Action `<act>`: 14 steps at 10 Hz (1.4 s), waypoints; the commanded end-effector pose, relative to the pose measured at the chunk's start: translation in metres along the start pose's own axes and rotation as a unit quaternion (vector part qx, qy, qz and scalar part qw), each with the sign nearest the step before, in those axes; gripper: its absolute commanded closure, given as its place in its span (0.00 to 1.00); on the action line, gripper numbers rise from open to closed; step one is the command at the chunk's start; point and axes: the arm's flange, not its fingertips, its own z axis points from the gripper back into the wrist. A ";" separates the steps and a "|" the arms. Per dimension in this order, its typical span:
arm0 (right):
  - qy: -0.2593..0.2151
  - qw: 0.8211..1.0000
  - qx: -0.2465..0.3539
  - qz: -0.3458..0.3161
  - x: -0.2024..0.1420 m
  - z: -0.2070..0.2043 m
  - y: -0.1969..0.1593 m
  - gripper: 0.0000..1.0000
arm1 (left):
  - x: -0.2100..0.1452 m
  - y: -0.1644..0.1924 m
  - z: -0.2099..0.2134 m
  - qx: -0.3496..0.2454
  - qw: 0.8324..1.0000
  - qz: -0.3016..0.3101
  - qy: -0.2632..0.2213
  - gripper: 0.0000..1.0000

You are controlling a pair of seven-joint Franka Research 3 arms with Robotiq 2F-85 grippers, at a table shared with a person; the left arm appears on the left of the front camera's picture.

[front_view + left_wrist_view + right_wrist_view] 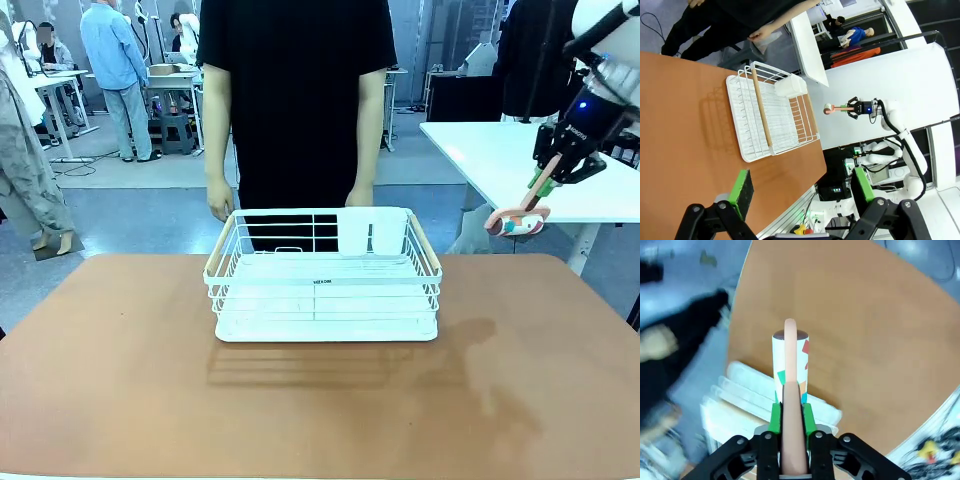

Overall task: Clean the table.
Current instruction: Place the Lint Roller down when the Dish drying rack is positioned in the middle of the table.

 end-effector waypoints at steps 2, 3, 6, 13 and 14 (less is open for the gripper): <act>-0.120 0.983 0.076 -0.116 -0.024 -0.041 -0.035 0.79 | 0.000 -0.002 0.002 -0.010 1.000 -0.003 -0.003 0.00; -0.128 0.980 0.097 -0.116 -0.026 -0.055 -0.042 0.79 | 0.000 -0.002 0.002 -0.010 1.000 -0.003 -0.003 0.00; -0.090 0.986 0.077 -0.117 -0.012 -0.094 -0.050 0.79 | 0.000 -0.002 0.002 -0.010 1.000 -0.003 -0.003 0.00; -0.082 0.989 0.039 -0.113 -0.002 -0.133 -0.062 0.79 | 0.000 -0.002 0.002 -0.010 1.000 -0.003 -0.003 0.00; -0.080 0.990 0.033 -0.108 -0.003 -0.132 -0.064 0.79 | 0.000 -0.002 0.002 -0.010 1.000 -0.003 -0.003 0.00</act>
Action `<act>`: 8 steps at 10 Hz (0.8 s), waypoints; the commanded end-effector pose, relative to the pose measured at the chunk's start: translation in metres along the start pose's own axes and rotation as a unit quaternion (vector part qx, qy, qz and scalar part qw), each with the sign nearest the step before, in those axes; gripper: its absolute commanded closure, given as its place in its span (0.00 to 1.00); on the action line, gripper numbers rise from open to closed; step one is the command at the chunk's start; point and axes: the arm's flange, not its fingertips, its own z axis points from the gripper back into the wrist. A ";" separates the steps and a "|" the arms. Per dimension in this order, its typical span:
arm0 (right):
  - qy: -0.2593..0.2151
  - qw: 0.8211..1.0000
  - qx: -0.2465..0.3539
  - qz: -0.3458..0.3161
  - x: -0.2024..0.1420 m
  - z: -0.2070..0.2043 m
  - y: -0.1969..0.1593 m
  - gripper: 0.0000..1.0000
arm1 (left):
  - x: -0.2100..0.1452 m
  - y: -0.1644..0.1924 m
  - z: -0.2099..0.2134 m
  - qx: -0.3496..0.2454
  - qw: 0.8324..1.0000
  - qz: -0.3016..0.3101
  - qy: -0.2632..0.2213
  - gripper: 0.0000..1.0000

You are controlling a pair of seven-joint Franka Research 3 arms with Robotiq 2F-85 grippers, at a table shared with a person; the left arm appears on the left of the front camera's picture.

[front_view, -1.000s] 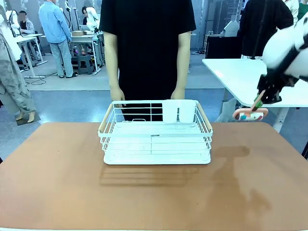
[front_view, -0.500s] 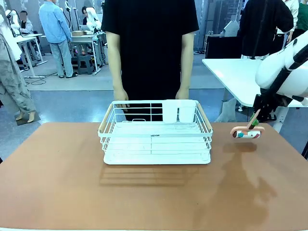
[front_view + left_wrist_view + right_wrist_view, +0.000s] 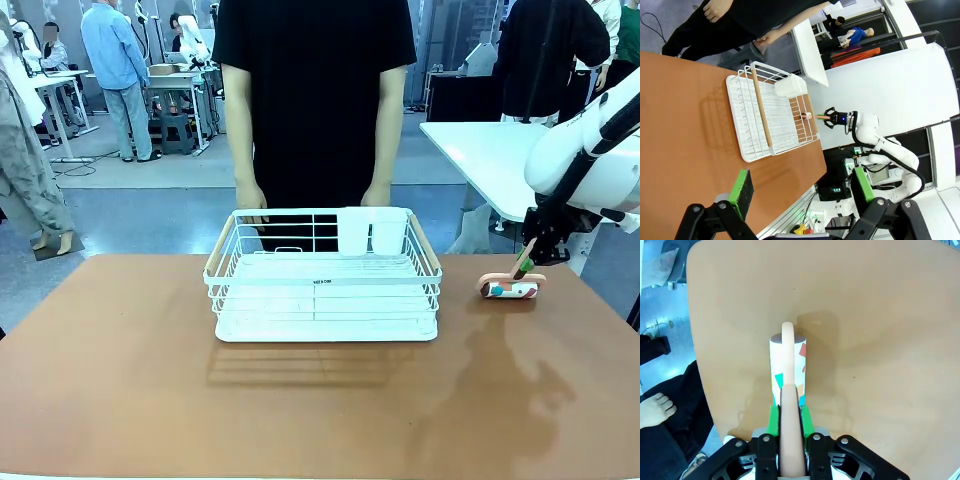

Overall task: Clean the table.
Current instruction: Place the Lint Roller down when the Dish drying rack is positioned in the middle of the table.

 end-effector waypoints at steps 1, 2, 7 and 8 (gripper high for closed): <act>-0.005 1.000 -0.014 0.016 -0.006 0.006 -0.003 0.49 | 0.000 -0.002 0.002 -0.010 1.000 -0.003 -0.003 0.00; -0.004 1.000 -0.016 0.019 -0.008 0.016 -0.008 0.48 | 0.000 -0.002 0.002 -0.010 1.000 -0.003 -0.003 0.00; -0.036 0.996 -0.062 0.048 -0.015 0.079 -0.045 0.00 | 0.000 -0.002 0.002 -0.010 1.000 -0.003 -0.003 0.00; -0.029 0.997 -0.049 0.045 -0.017 0.089 -0.051 0.00 | 0.000 -0.002 0.002 -0.010 1.000 -0.003 -0.003 0.00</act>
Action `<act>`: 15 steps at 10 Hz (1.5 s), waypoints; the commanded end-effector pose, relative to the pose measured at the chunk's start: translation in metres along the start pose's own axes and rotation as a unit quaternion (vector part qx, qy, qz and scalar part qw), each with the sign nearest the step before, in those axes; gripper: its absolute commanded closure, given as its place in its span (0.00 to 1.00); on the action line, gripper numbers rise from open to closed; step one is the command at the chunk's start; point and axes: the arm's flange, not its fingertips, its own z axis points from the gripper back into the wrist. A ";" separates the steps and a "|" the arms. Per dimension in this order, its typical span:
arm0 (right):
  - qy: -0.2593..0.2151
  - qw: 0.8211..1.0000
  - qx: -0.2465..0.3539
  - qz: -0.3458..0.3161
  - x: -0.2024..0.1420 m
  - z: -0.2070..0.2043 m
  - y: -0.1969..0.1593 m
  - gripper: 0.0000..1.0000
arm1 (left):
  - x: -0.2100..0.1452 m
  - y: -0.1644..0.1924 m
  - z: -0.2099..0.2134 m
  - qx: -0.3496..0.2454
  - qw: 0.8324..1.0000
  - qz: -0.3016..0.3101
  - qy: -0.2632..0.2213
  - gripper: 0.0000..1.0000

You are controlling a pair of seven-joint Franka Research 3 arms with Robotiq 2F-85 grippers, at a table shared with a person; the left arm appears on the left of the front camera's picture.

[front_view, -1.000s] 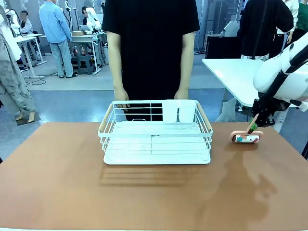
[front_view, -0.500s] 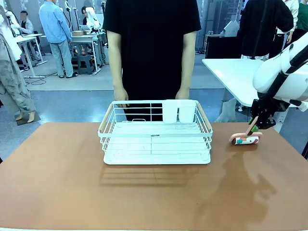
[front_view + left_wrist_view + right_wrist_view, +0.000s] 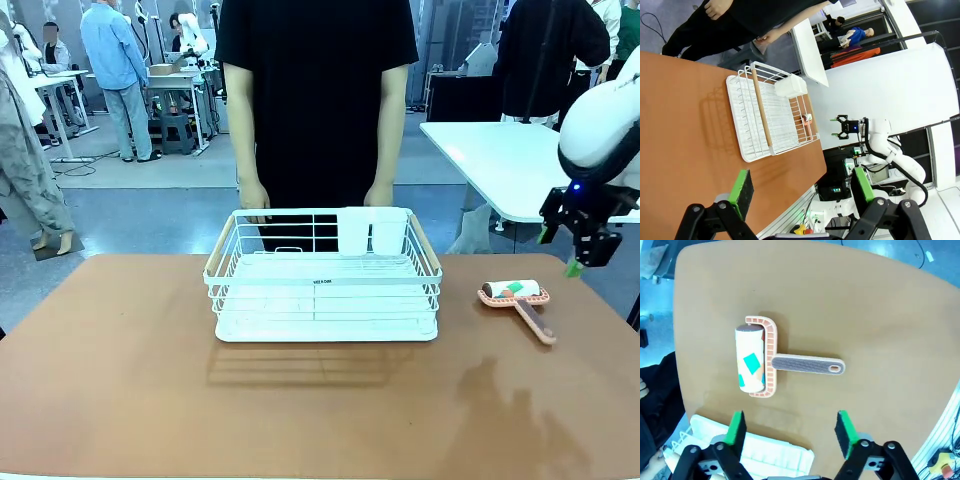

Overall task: Clean the table.
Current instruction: Place the Lint Roller down when the Dish drying rack is positioned in the middle of the table.

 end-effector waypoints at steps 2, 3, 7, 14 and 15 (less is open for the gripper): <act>0.008 1.000 0.016 -0.022 -0.004 0.021 -0.011 0.00 | 0.000 -0.002 0.002 -0.010 1.000 -0.003 -0.003 0.00; 0.000 1.000 0.004 0.001 -0.003 0.013 -0.006 0.00 | 0.000 -0.002 0.002 -0.010 1.000 -0.003 -0.003 0.00; 0.000 1.000 0.004 0.001 -0.003 0.013 -0.006 0.00 | 0.000 -0.002 0.002 -0.010 1.000 -0.003 -0.003 0.00; 0.000 1.000 0.004 0.001 -0.003 0.013 -0.006 0.00 | 0.000 -0.002 0.002 -0.010 1.000 -0.003 -0.003 0.00; 0.000 1.000 0.004 0.001 -0.003 0.013 -0.006 0.00 | 0.000 -0.002 0.002 -0.010 1.000 -0.003 -0.003 0.00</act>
